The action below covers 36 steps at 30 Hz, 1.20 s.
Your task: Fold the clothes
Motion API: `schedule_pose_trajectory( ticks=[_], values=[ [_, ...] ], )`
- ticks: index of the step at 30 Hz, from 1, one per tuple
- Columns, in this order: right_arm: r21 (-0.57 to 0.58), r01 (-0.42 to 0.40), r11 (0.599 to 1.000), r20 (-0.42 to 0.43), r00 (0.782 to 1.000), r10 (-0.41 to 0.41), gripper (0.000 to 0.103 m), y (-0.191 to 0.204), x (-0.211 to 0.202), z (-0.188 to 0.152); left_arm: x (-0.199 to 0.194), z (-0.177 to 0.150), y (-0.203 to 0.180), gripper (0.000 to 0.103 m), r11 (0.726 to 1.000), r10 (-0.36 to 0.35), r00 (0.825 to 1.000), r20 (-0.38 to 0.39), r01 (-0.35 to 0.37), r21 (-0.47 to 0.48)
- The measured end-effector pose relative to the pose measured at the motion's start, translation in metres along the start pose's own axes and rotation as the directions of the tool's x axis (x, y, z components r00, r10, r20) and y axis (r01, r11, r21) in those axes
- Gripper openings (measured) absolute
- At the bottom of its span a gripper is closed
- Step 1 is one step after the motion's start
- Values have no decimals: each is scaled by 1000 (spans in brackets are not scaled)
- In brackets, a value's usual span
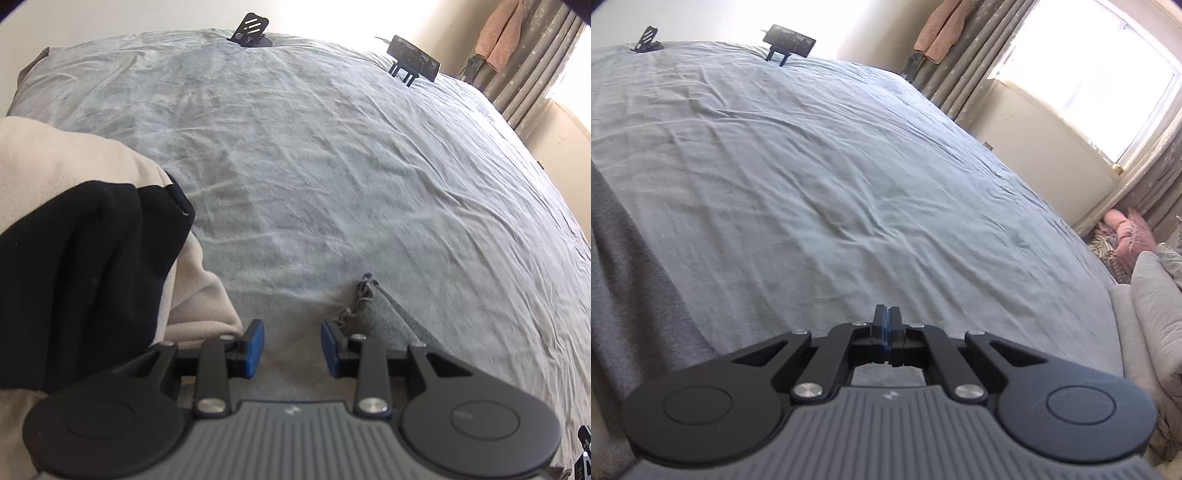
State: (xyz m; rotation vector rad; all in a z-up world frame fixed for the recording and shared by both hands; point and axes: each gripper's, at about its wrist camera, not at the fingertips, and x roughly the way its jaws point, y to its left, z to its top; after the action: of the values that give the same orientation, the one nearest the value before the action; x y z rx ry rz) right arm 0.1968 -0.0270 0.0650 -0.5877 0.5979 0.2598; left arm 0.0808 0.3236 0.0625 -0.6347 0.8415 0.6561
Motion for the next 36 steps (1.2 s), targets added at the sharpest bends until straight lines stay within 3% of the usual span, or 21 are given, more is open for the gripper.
schedule_pose_trajectory(
  ticks=[3,6,7,8,10,12,14,16,18,19,22,23,25,28,29,30,31,32,33,35,36],
  values=[
    [40,-44,998,-45,998,45,0,5,13,-3,3,0,-1,34,1000,-1,1000,-13,1,4],
    [142,-63,988,-8,998,65,7,-17,-6,-12,0,-2,-4,34,1000,-6,1000,-13,6,9],
    [208,-68,976,1,998,70,25,-32,-16,-17,-3,-3,-7,34,1000,-16,1000,-6,16,15],
    [258,-66,964,6,998,67,49,-46,-25,-24,-7,-5,-10,34,999,-28,1000,2,28,24],
    [307,-32,951,-5,999,35,63,-77,-39,-44,-18,-13,-24,34,994,-80,997,19,78,81],
    [327,32,945,-50,999,-16,63,-108,-51,-72,-29,-25,-43,40,976,-154,988,21,148,160],
    [375,83,923,-109,993,-45,63,-142,-62,-105,-39,-41,-68,45,922,-282,958,-41,283,263],
    [431,87,898,-155,988,-21,63,-171,-71,-138,-51,-61,-98,49,842,-398,913,-92,403,359],
    [441,89,893,-185,983,-7,63,-190,-79,-166,-62,-84,-135,64,740,-465,877,-123,461,489],
    [429,92,899,-196,981,-7,63,-194,-80,-176,-64,-97,-157,65,686,-486,862,-144,479,548],
    [389,70,919,-213,977,16,63,-198,-76,-189,-55,-131,-215,71,565,-510,833,-215,513,646],
    [377,51,925,-205,978,29,63,-199,-73,-190,-46,-141,-232,71,542,-504,831,-234,515,664],
    [358,6,934,-182,981,64,63,-199,-65,-189,-26,-159,-262,71,525,-475,841,-258,506,685],
    [335,-68,940,-163,978,129,63,-196,-48,-190,0,-178,-284,71,521,-429,864,-266,476,709],
    [329,-84,941,-170,974,147,63,-193,-39,-191,6,-183,-286,62,513,-421,867,-268,471,718],
    [325,-94,941,-170,973,156,63,-191,-35,-192,8,-187,-287,44,495,-424,864,-273,473,729],
    [326,-93,941,-161,975,152,57,-189,-35,-192,7,-190,-286,35,468,-436,855,-282,482,741],
    [328,-92,940,-151,977,148,32,-187,-35,-192,6,-193,-286,5,440,-447,846,-291,491,752],
    [329,-91,940,-142,979,144,8,-185,-35,-192,4,-193,-287,4,434,-448,846,-289,489,757],
    [332,-78,940,-122,985,125,5,-183,-37,-191,0,-185,-293,4,452,-450,853,-266,474,755],
    [334,-52,941,-108,990,93,5,-185,-43,-189,-3,-182,-298,4,451,-464,848,-258,476,754]
  ],
)
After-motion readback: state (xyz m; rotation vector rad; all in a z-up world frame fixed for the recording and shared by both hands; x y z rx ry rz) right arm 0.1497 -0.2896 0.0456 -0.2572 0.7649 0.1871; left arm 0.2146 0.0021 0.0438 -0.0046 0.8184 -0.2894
